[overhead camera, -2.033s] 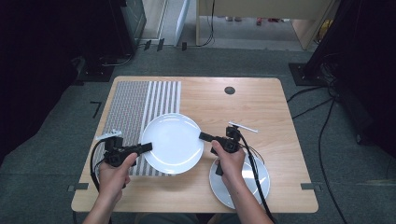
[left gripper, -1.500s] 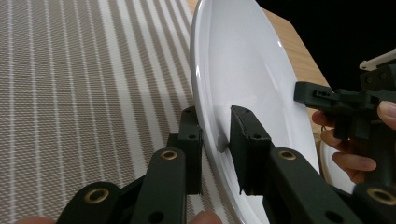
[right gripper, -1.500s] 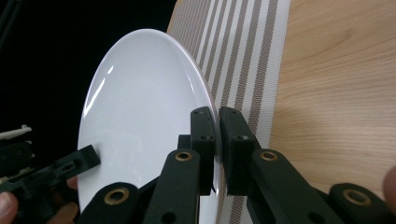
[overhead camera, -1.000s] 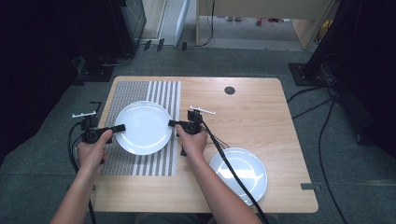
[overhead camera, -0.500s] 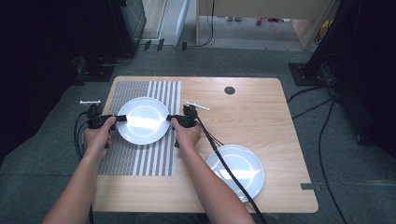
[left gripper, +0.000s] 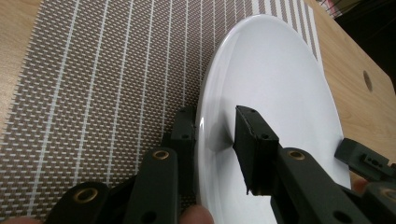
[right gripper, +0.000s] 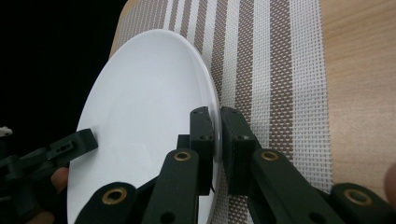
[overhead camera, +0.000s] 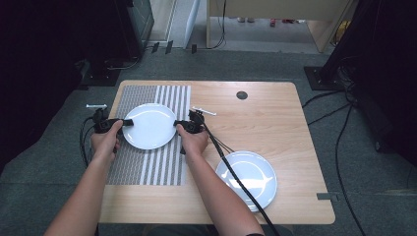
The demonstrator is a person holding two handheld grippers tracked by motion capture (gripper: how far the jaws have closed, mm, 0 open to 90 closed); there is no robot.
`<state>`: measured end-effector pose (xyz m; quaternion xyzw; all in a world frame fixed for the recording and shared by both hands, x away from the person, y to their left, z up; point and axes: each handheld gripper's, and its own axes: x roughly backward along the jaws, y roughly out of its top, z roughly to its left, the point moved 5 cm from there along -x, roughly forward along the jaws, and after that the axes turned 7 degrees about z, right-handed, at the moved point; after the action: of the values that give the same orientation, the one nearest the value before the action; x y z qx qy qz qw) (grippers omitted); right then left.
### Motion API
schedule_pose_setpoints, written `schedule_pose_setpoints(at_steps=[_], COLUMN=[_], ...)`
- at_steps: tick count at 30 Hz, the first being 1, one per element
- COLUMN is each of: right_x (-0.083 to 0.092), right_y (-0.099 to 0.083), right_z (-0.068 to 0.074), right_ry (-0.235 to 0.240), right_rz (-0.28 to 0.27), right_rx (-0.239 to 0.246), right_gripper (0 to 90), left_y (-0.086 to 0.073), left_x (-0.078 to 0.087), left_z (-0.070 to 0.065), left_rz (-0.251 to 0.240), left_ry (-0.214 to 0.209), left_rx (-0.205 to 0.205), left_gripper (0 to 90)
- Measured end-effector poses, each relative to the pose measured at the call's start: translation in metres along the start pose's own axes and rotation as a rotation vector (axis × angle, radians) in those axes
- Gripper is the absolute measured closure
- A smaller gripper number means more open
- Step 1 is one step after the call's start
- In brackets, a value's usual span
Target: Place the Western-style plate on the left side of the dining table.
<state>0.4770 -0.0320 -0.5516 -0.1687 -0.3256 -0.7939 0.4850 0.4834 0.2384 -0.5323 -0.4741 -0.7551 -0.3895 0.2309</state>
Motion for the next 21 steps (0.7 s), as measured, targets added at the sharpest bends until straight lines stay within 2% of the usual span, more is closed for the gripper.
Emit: schedule_pose_setpoints(at_steps=[6, 10, 11, 12, 13, 14, 15, 16, 17, 18, 20, 21], right_x=[-0.005, -0.005, -0.005, -0.005, -0.005, -0.005, -0.005, -0.005, -0.005, -0.002, 0.000, 0.002], right_y=[-0.001, 0.000, 0.000, 0.000, 0.000, 0.000, 0.000, 0.000, 0.000, 0.002, 0.003, 0.004], right_z=[0.001, 0.001, 0.001, 0.002, 0.002, 0.002, 0.002, 0.003, 0.003, 0.002, 0.003, 0.005], right_ry=[-0.029, -0.012, -0.006, 0.004, 0.004, -0.001, -0.001, -0.013, -0.013, -0.028, -0.017, -0.006], right_rz=[-0.007, -0.004, -0.008, -0.014, -0.014, -0.034, -0.034, -0.043, -0.043, -0.051, -0.061, -0.071], right_rx=[0.042, 0.057, 0.066, 0.078, 0.078, 0.122, 0.122, 0.172, 0.172, 0.212, 0.220, 0.224], right_gripper=[83.9, 78.9, 76.4, 72.7, 72.7, 69.0, 69.0, 64.5, 64.5, 63.0, 62.0, 57.3], left_y=[-0.002, -0.003, -0.003, -0.004, -0.004, -0.005, -0.005, -0.006, -0.006, -0.006, -0.006, -0.006], left_x=[-0.003, -0.004, -0.004, -0.003, -0.003, -0.003, -0.003, -0.001, -0.001, 0.004, 0.006, 0.009], left_z=[0.004, 0.002, 0.002, -0.001, -0.001, -0.004, -0.004, -0.008, -0.008, -0.011, -0.012, -0.013], left_rz=[0.002, 0.000, 0.000, 0.001, 0.001, -0.003, -0.003, -0.020, -0.020, -0.040, -0.047, -0.051], left_ry=[0.002, 0.013, 0.013, 0.014, 0.014, 0.050, 0.050, 0.136, 0.136, 0.183, 0.191, 0.198], left_rx=[0.015, -0.028, -0.028, -0.071, -0.071, -0.124, -0.124, -0.187, -0.187, -0.230, -0.235, -0.238], left_gripper=[69.9, 66.3, 63.4, 57.3, 52.9, 46.7, 42.4, 35.9, 33.6, 31.0, 25.3, 22.3])
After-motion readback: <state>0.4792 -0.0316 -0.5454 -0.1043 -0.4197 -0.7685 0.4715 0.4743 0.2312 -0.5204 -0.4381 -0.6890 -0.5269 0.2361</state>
